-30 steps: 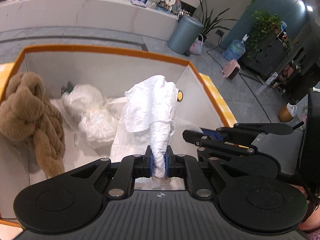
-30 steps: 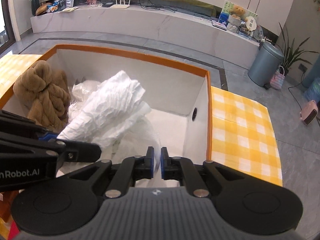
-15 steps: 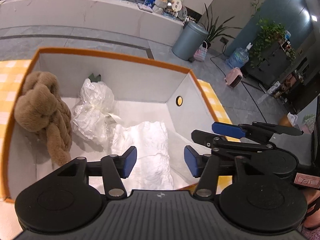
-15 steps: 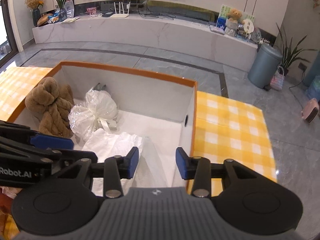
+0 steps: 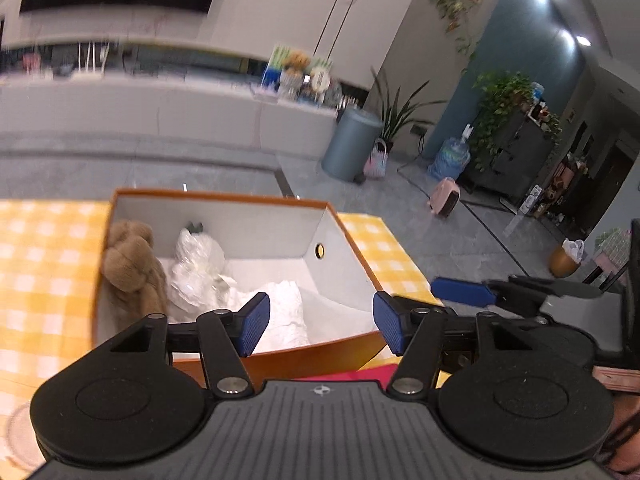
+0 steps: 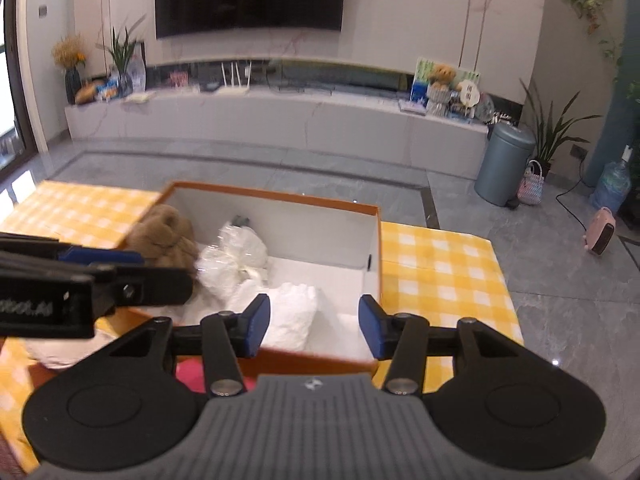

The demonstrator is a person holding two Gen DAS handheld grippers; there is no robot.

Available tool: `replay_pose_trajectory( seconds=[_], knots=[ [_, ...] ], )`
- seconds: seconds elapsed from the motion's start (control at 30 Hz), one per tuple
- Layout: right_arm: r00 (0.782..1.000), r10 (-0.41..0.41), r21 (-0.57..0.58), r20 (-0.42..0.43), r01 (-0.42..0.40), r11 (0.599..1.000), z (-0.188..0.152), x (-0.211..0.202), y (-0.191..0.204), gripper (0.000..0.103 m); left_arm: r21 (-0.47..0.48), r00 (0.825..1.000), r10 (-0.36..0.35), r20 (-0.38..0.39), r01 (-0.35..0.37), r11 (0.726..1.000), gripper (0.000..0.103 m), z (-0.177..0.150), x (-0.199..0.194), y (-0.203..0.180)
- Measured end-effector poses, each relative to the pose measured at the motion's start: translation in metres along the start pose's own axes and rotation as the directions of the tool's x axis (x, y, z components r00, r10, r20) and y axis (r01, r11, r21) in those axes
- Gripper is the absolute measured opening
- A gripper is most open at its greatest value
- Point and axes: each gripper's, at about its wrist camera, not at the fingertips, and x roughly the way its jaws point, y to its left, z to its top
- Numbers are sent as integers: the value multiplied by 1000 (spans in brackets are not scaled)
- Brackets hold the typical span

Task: Organize soft objects
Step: 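Withdraw both open tools from the orange box back to the pile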

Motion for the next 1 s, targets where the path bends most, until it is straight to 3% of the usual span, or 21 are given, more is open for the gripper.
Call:
replay_pose_trajectory(
  seconds=[0.2,0.33,0.53,0.67,0.8,1.0],
  knots=[
    [995,3,110,104,-15,994,-43,-57,24,51,120,993,56,107,-69,990,69,-32,-49,-14],
    [990,3,161,142,-26,987,-78,-80,46,63,163,988,74,134,-96,982,69,-59,-72,-17],
    [987,-28,178,157,0,984,-125,-92,83,75,207,974,144,176,-180,962,68,-104,-98,-12],
    [988,-45,204,147,14,979,-147,-89,100,76,233,960,202,192,-245,941,66,-129,-111,-4],
    [991,-40,196,126,15,981,-160,-79,113,76,180,959,241,150,-266,947,62,-149,-118,13],
    [998,-3,101,65,-3,995,-176,-59,139,83,142,948,318,-2,-315,938,55,-168,-115,48]
  ],
)
